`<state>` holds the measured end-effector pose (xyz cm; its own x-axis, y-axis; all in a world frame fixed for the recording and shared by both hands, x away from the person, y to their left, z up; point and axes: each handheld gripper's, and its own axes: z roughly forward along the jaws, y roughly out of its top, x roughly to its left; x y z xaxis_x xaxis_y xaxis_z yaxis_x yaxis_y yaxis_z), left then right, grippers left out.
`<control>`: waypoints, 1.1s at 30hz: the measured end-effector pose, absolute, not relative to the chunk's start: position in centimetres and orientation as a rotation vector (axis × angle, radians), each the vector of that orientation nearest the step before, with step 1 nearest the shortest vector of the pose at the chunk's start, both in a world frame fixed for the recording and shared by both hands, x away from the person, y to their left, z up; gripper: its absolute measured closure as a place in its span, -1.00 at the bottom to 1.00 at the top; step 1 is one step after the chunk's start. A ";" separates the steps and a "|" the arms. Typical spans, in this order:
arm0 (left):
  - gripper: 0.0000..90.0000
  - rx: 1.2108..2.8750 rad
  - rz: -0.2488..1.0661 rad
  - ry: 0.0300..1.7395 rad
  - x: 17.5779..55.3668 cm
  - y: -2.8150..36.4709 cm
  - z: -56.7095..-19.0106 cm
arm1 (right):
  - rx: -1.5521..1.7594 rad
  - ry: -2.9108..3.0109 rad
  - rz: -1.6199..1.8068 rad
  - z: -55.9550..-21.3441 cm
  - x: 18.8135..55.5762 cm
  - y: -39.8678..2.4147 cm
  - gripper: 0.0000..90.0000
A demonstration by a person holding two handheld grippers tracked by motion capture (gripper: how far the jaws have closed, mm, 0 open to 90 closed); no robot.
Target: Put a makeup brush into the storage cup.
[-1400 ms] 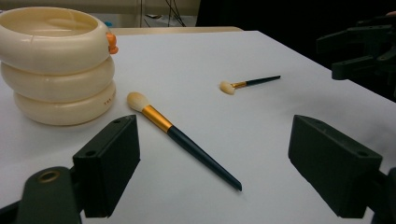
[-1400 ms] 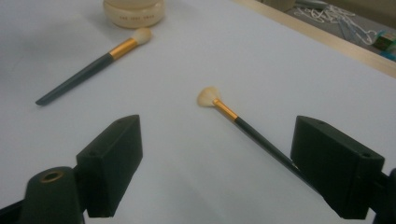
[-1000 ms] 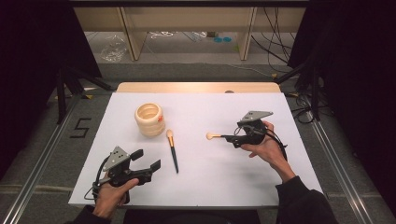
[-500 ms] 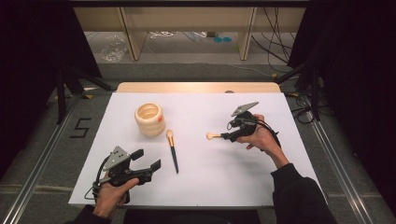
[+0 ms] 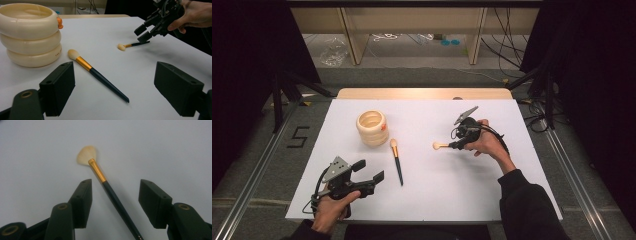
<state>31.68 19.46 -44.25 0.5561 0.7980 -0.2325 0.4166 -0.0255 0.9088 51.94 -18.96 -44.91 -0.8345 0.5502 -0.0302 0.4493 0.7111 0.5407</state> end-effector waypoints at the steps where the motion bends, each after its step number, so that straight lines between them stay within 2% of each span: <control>1: -0.63 1.649 0.416 1.038 31.7 19.5 -44.2 | 0.804 2.727 0.785 -45.0 52.0 -19.0 0.05; 26: -0.62 1.647 0.417 1.041 31.7 19.4 -44.2 | 0.815 2.863 0.618 -46.2 52.9 -18.4 0.75; 33: -0.62 1.651 0.421 1.044 31.7 19.6 -44.2 | 0.813 2.890 0.589 -46.1 53.0 -18.3 0.83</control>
